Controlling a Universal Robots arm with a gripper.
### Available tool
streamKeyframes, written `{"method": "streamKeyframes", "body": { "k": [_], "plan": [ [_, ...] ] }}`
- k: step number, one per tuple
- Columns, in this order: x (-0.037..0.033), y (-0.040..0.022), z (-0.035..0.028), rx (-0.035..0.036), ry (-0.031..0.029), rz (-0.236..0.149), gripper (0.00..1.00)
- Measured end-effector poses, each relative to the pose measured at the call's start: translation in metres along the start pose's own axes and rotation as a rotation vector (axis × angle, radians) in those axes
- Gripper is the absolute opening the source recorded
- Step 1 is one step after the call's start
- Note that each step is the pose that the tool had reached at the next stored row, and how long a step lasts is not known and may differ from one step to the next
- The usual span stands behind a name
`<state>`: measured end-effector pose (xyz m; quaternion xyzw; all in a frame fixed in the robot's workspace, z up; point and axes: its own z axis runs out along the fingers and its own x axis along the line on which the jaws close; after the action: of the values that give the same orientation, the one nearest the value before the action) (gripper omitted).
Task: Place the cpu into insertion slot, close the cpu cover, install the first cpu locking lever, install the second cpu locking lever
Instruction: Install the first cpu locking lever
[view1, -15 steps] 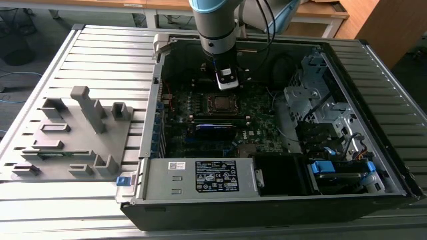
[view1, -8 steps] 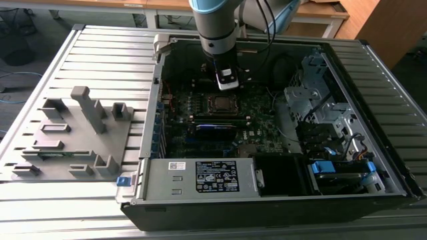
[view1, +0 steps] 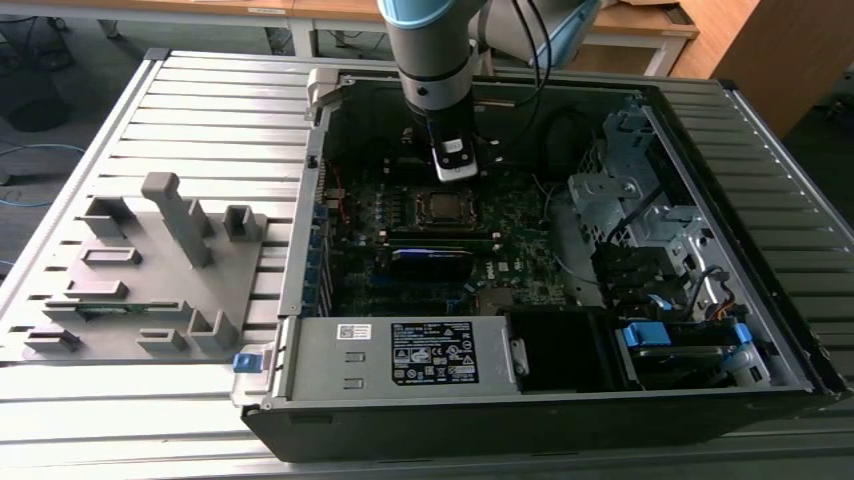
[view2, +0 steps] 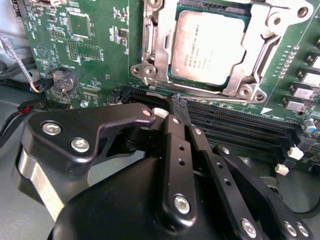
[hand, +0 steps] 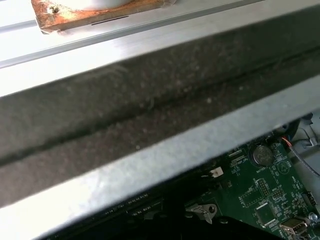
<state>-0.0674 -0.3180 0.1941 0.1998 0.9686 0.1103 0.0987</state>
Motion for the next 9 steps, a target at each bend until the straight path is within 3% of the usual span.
{"method": "streamKeyframes", "body": {
  "k": [2,3,9],
  "plan": [
    [0.0005,-0.0003,0.0002,-0.0045,-0.0102,-0.002,0.11],
    [0.0006,-0.0003,0.0003,-0.0056,-0.0124,-0.003,0.11],
    [0.0013,-0.0007,0.0004,-0.0073,-0.0142,-0.002,0.11]
  ]
}}
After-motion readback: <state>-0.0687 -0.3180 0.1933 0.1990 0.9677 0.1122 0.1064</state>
